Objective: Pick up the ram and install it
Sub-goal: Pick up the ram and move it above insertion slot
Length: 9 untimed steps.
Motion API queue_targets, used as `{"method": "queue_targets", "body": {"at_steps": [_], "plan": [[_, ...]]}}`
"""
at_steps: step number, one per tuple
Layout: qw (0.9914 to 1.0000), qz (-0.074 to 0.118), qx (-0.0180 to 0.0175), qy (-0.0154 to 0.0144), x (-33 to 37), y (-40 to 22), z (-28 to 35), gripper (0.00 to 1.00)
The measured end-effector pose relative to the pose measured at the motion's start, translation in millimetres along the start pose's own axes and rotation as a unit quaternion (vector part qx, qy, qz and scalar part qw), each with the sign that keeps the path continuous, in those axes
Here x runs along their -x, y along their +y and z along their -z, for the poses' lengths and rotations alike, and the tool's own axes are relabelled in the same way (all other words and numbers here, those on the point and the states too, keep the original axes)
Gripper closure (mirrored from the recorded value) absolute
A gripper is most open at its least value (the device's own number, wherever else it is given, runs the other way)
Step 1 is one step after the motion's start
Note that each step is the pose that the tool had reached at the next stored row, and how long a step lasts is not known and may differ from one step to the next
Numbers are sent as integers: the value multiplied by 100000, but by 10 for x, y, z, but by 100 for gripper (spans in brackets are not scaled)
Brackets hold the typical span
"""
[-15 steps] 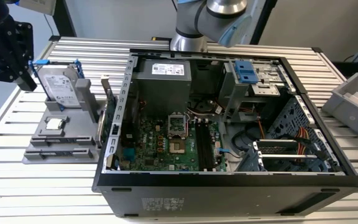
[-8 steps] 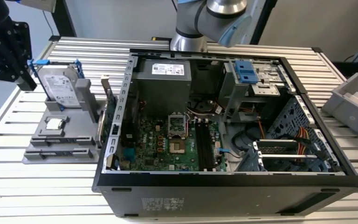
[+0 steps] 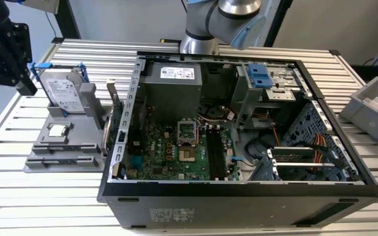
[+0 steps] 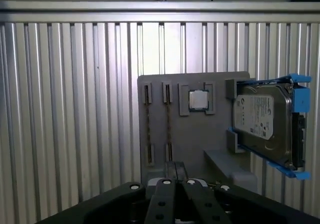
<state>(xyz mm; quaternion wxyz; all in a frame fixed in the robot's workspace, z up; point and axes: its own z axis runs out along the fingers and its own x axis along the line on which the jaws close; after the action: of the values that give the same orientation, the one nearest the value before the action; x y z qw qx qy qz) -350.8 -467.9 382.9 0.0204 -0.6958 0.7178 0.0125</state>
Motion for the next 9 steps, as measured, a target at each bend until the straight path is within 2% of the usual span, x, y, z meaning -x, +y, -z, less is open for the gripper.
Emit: {"method": "queue_targets", "body": {"at_steps": [5, 6, 9], "plan": [[100000, 8, -4, -4, 0, 0, -1, 100], [100000, 9, -7, -5, 0, 0, -1, 0], [100000, 14, -4, -3, 0, 0, -1, 0]]}}
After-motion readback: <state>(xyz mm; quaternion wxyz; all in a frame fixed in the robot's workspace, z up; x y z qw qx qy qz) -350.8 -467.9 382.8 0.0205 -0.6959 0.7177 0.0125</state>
